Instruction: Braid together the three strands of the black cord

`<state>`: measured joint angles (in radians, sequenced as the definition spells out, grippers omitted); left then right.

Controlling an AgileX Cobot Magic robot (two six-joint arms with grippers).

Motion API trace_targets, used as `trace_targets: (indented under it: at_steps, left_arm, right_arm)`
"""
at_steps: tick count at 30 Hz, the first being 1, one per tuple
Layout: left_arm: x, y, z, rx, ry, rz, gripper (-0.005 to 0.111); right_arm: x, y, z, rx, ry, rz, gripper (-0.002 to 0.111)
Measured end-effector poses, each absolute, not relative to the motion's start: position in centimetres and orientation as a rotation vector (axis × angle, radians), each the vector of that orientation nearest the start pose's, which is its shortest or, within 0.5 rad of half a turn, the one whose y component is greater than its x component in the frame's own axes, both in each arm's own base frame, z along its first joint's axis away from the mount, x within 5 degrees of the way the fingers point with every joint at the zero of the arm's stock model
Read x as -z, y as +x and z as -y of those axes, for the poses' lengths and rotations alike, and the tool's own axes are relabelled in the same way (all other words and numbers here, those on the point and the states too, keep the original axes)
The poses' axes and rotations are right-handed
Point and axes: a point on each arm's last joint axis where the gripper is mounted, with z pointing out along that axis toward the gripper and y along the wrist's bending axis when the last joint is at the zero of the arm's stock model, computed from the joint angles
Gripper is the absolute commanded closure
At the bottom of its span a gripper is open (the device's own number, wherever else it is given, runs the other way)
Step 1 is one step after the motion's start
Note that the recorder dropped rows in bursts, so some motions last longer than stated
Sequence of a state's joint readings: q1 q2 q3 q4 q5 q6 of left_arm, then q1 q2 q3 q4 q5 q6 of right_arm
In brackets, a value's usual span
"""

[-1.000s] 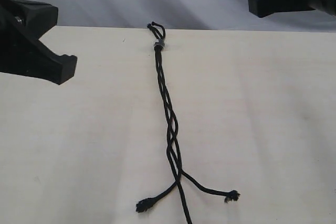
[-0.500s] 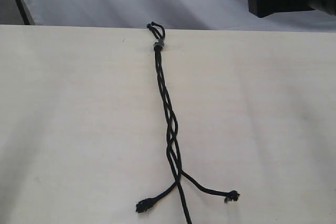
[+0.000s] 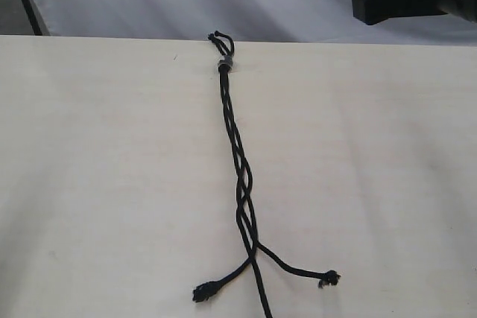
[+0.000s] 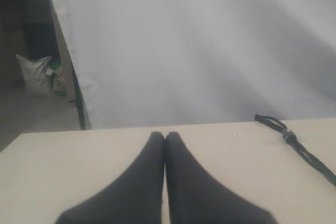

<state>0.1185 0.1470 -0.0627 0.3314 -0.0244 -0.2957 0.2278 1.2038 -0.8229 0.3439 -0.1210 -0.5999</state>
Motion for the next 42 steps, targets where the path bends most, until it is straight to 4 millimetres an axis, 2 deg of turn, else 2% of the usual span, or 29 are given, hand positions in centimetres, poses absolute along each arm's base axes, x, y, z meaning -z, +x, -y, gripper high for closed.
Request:
trace_targets:
  at_steps: [4, 9, 16, 29, 42]
  left_arm:
    - [-21.3, 6.3, -0.7, -0.13, -0.048, -1.533, 0.106]
    - [-21.4, 5.6, -0.8, -0.151, -0.072, -1.491, 0.106]
    - [-20.8, 5.5, -1.3, -0.194, -0.153, -1.549, 0.106]
    - [-19.7, 5.5, -1.3, -0.179, -0.185, -1.667, 0.106]
    - [-19.5, 5.4, -1.3, -0.17, -0.178, -1.687, 0.106]
  right_arm:
    - [-33.3, 26.4, -5.8, 0.058, -0.392, -1.706, 0.02]
    - [-33.3, 26.4, -5.8, 0.058, -0.392, -1.706, 0.02]
    - [-33.3, 26.4, -5.8, 0.058, -0.392, -1.706, 0.02]
    - [-33.3, 26.4, -5.8, 0.058, -0.392, -1.706, 0.02]
    - [-33.3, 26.4, -5.8, 0.057, -0.392, -1.706, 0.02]
